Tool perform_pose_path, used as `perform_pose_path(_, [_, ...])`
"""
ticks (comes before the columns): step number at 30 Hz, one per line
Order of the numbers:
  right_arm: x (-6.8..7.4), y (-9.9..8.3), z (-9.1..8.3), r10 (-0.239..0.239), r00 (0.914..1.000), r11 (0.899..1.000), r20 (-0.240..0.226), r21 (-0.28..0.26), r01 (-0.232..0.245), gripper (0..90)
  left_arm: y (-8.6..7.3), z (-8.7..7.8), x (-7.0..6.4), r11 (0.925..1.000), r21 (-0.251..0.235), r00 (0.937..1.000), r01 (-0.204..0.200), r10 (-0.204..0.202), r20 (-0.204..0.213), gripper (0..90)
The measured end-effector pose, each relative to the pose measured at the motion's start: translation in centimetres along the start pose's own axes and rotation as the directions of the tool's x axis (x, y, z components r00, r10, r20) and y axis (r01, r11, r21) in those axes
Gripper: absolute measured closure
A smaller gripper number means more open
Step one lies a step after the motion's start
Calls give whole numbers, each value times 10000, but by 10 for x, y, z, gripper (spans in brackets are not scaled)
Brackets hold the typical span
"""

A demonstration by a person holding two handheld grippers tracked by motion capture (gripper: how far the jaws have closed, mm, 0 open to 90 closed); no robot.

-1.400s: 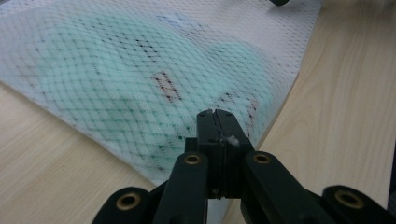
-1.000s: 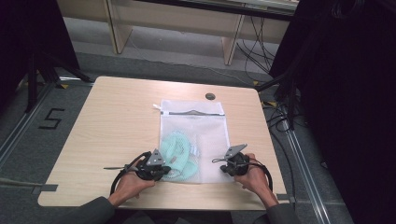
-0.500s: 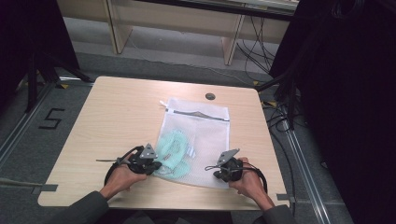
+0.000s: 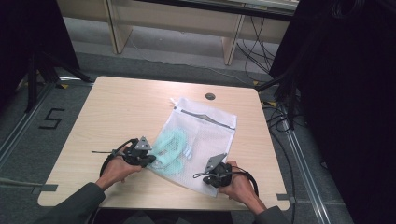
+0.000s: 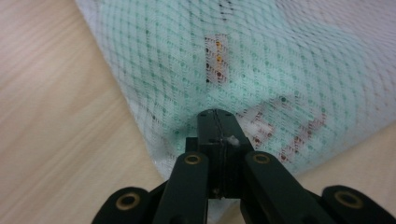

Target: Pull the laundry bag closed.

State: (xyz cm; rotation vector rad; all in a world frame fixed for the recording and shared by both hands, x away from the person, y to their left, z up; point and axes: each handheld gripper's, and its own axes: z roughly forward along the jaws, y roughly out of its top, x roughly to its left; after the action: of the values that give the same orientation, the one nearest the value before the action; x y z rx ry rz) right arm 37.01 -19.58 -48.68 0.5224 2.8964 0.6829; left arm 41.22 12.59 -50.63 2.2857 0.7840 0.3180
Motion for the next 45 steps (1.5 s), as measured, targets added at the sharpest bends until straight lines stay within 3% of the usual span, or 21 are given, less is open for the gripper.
perform_pose_path(6, [12,17,10,-419,9987,9990,-276,-148,415,900,-1,1,15,9999,-16,9983,165,-166,-562,891])
perform_pose_path(13, [24,34,18,-782,9956,9968,-513,-224,772,900,1,3,25,9997,25,9953,230,-226,-945,892])
perform_pose_path(24, [40,63,35,-1168,9891,9924,-899,-499,1126,900,8,11,43,9994,-1,9929,356,-354,-1132,891])
perform_pose_path(30, [48,76,44,-1317,9855,9898,-1070,-685,1248,900,13,15,53,9996,17,9887,282,-276,-1471,891])
perform_pose_path(33, [52,85,48,-1637,9819,9843,-951,-822,1561,900,15,18,57,9996,3,9885,293,-289,-1485,891])
perform_pose_path(36, [55,91,53,-1599,9809,9846,-1107,-898,1503,900,15,19,61,9999,-21,9873,150,-152,-1582,891])
perform_pose_path(37, [57,93,53,-1500,9827,9862,-1090,-876,1409,900,16,19,61,9995,-43,9875,325,-327,-1544,891])
perform_pose_path(38, [56,95,55,-1793,9782,9806,-1047,-987,1692,900,16,19,62,9997,-33,9867,250,-252,-1605,891])
perform_pose_path(41, [62,98,59,-1563,9822,9823,-1043,-1200,1436,900,17,20,66,9993,-85,9865,367,-376,-1597,891])
perform_pose_path(42, [61,100,59,-1777,9798,9795,-922,-1130,1670,900,17,21,66,9993,-95,9856,361,-372,-1647,890])
perform_pose_path(44, [61,100,59,-1794,9794,9797,-925,-1076,1693,900,18,19,66,9993,-87,9853,352,-362,-1671,887])
perform_pose_path(45, [57,100,57,-1886,9783,9759,-860,-1279,1769,900,18,18,67,9986,-141,9861,500,-516,-1581,861])
